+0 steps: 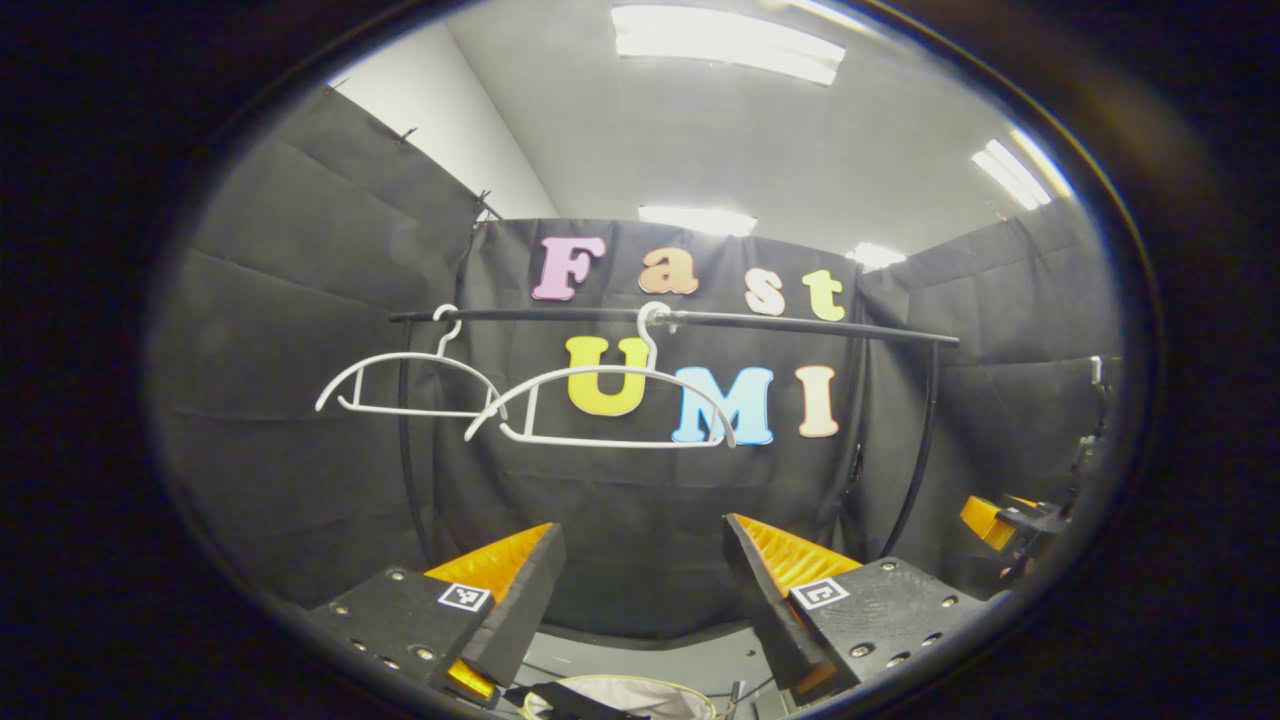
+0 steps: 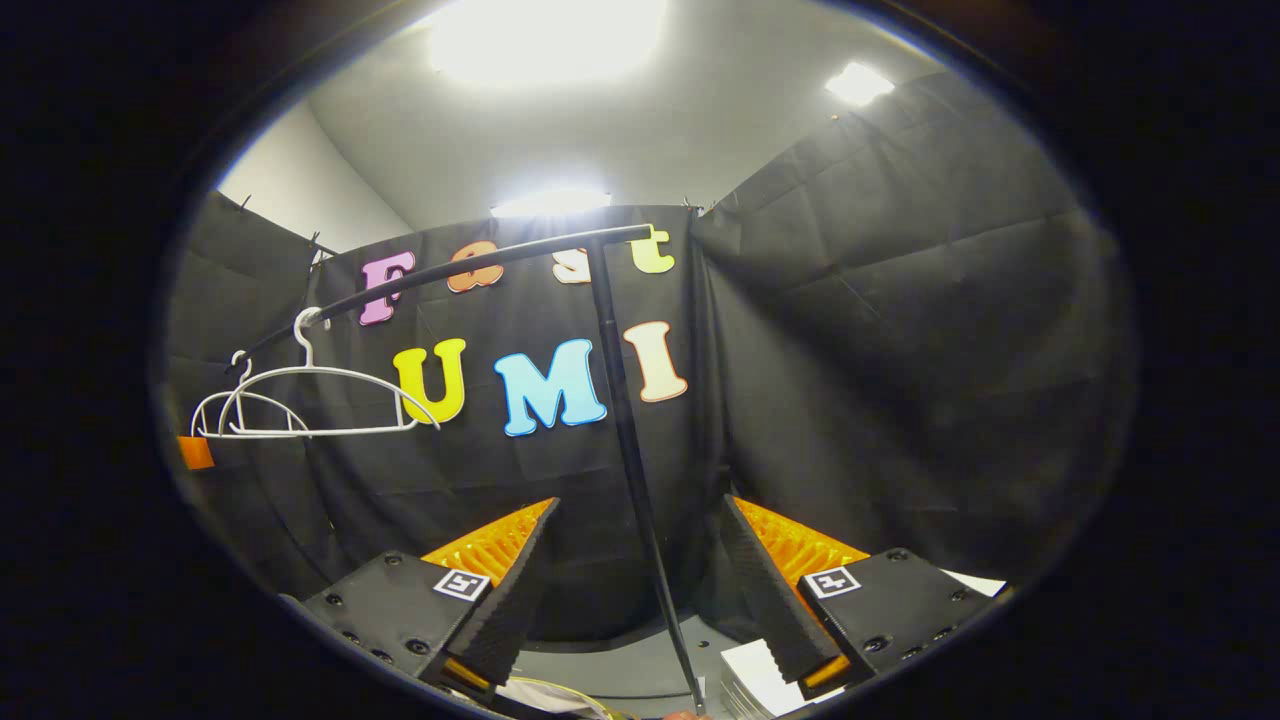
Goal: Grasp the clothes on the hanger with both hands and then place them into the laundry hamper below.
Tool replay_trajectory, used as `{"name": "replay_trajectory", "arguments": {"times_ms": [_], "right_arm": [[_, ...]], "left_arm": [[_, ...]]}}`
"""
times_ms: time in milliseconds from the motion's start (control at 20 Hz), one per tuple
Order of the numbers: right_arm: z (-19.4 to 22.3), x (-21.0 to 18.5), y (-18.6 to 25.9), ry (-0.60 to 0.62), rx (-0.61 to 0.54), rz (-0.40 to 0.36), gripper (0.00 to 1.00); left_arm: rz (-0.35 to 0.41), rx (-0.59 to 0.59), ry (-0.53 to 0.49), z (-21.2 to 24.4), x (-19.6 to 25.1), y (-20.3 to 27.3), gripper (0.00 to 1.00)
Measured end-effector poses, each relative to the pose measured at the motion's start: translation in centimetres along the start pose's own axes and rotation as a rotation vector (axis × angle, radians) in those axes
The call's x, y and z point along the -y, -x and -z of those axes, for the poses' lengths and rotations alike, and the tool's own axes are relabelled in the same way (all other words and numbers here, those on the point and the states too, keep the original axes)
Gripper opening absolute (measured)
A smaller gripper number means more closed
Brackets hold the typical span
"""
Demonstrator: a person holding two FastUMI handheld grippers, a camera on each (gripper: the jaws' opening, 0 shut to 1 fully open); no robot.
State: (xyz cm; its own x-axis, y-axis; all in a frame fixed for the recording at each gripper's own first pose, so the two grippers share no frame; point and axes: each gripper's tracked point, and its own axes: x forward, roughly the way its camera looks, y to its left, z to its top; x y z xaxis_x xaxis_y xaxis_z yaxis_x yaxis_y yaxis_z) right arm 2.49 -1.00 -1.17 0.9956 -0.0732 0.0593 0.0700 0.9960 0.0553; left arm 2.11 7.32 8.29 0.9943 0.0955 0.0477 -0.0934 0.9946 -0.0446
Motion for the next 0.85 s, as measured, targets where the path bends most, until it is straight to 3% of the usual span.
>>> {"name": "replay_trajectory", "arguments": {"times_ms": [100, 200, 250, 300, 350, 450, 850], "right_arm": [[0.3, -0.9, 0.5, 0.019, -0.011, -0.015, 0.98], [0.5, -2.8, 1.3, 0.02, -0.026, -0.073, 0.93], [0.5, -3.6, 1.6, 0.033, -0.027, -0.092, 0.98], [0.6, -3.7, 1.7, 0.048, -0.026, -0.09, 0.93], [0.5, -4.1, 1.9, 0.061, -0.022, -0.094, 0.98], [0.3, -4.8, 2.1, 0.068, -0.017, -0.098, 0.98], [-0.9, -4.2, 1.7, 0.043, 0.025, 0.013, 0.97]], "left_arm": [[0.002, -0.02, 0.067, 1.2, -0.2, -0.4, 0.94], [0.063, -0.051, 0.113, 2.9, 0.9, 0.0, 0.94], [0.065, -0.049, 0.095, 3.1, 0.6, -0.1, 0.94], [0.052, -0.048, 0.068, 2.9, -0.2, -0.5, 0.93], [0.045, -0.05, 0.042, 2.9, -0.8, -0.8, 0.93], [0.034, -0.038, 0.012, 2.5, -1.4, -1.1, 0.93], [-0.112, -0.011, 0.096, 3.7, -6.0, -1.8, 0.92]]}}
